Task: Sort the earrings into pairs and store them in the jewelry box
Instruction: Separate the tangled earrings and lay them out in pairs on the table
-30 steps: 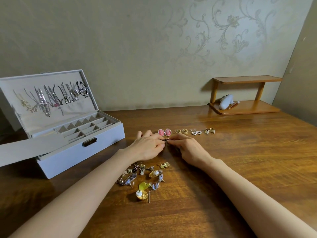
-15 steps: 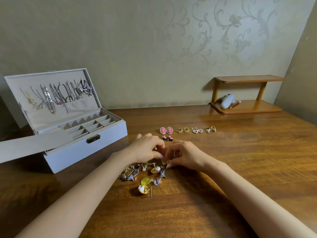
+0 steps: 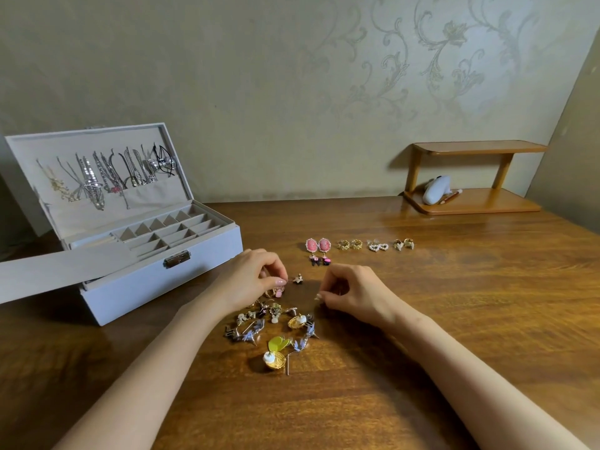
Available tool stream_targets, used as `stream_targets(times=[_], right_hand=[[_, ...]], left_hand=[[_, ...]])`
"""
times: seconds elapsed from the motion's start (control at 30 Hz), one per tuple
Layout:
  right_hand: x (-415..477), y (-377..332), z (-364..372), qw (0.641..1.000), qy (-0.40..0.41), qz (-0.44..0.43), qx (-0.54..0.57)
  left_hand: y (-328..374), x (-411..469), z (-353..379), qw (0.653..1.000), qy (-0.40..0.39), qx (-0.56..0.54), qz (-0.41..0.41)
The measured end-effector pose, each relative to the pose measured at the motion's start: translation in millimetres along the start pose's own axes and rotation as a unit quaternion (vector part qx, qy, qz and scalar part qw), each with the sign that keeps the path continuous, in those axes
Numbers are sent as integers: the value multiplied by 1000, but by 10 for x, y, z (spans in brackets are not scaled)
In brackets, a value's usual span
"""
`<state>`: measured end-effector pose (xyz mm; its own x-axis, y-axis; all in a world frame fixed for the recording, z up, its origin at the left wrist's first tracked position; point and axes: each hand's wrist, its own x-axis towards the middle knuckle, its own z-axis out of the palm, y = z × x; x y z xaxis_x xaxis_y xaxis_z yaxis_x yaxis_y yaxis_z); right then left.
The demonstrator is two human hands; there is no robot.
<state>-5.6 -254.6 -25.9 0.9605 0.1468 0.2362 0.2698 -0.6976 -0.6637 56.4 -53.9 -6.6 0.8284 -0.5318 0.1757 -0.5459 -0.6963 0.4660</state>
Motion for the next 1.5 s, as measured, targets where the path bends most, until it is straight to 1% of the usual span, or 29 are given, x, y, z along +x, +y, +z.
stream_targets(times=[0.17,0.27,0.4,0.5,0.6,0.67,0.73,0.8,0.9,1.0,1.07,1.17,1.3,1.4,1.5], right_hand=[[-9,-18,21,1000,-20,-21,5],[-5,-25,33,999,-22,-31,2],[12,5,65,998,-5,-21,-51],[34,-53,112,994,22,-30,-99],[79,-175,172,989,-25,-53,-132],[96,-205,204,986,-43,-62,-149],[88,-191,219,987,-39,-62,-141],[80,-172,217,988,-37,-66,-135],[80,-139,105,995,-19,-45,-81],[85,-71,-69,999,31,-10,-17],[77,-9,-162,998,53,15,-3],[80,97,-259,997,59,52,-11],[109,208,-362,994,41,95,-40],[108,263,-377,992,46,101,-52],[73,295,-365,993,58,86,-50]], left_hand=[[-84,-55,-45,1000,6,30,-7],[-73,-65,-68,1000,-16,25,-2],[-36,-91,-75,998,-38,42,1],[-24,-98,-81,998,-22,61,2],[-19,-93,-50,998,-1,66,0],[-6,-71,5,999,25,38,-4],[19,-5,56,998,61,21,-3],[48,100,87,996,72,43,-1],[130,269,129,997,29,75,5],[214,397,194,991,-5,133,8],[239,434,209,989,-22,147,0],[238,469,197,994,-27,110,1],[325,518,219,999,-27,-12,20],[457,567,266,993,-47,-98,38],[537,620,308,991,-51,-115,43]])
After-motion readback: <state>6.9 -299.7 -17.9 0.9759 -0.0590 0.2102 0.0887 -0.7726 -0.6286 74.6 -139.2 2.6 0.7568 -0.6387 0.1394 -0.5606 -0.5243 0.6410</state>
